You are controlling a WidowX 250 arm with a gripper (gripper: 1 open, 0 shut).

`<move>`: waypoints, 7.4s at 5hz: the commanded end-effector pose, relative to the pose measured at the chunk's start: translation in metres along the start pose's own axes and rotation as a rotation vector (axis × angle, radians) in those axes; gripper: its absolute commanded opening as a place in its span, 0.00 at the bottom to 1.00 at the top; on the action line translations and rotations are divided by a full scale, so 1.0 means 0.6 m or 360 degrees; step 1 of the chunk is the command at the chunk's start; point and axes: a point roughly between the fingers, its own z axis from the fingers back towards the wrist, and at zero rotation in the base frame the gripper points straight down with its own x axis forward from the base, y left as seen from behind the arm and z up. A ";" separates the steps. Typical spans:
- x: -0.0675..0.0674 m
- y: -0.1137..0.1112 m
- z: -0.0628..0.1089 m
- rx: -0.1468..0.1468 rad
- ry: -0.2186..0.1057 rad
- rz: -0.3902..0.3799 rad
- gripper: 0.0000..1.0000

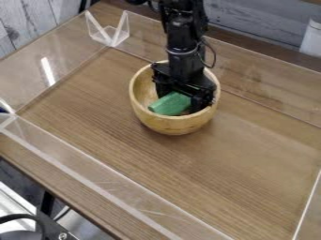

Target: Remove the green block from inside the brown bowl and put it on the table

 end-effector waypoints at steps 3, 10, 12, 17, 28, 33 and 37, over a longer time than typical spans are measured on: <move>0.010 -0.004 0.054 -0.0040 -0.0092 0.0003 1.00; 0.028 0.006 0.066 -0.0054 -0.0136 0.0044 0.00; 0.024 -0.022 0.122 -0.0097 -0.0230 -0.0010 0.00; -0.054 -0.180 0.061 -0.0183 -0.0089 -0.0383 0.00; -0.052 -0.169 0.007 -0.0164 0.0046 -0.0227 0.00; -0.042 -0.131 0.178 -0.0152 -0.0217 -0.0103 1.00; -0.050 -0.069 0.181 -0.0096 -0.0236 -0.0019 1.00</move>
